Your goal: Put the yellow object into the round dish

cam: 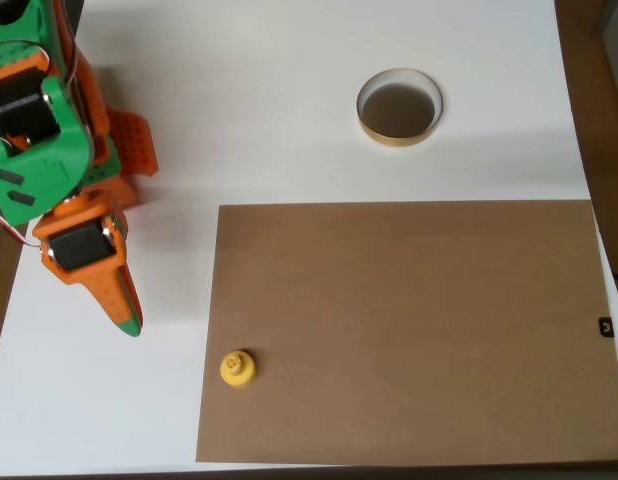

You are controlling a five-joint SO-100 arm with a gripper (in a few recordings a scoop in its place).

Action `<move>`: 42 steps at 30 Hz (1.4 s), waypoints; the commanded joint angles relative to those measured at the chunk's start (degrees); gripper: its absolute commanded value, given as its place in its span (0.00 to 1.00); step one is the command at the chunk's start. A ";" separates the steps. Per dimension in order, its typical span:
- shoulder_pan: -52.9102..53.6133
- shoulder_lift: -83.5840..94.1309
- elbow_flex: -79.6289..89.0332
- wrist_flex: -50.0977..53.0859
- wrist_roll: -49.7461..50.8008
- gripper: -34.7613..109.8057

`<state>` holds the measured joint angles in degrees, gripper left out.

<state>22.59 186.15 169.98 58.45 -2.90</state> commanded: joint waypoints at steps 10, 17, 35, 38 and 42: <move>1.32 0.97 -0.53 -0.26 -0.62 0.24; 1.49 0.97 -0.53 -0.26 -0.53 0.25; 1.49 0.97 -0.53 -0.26 -0.62 0.25; 1.32 0.97 -0.53 -0.26 -0.70 0.25; 0.88 0.97 -0.53 -0.18 -1.41 0.26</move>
<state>22.94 186.15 169.98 58.45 -3.25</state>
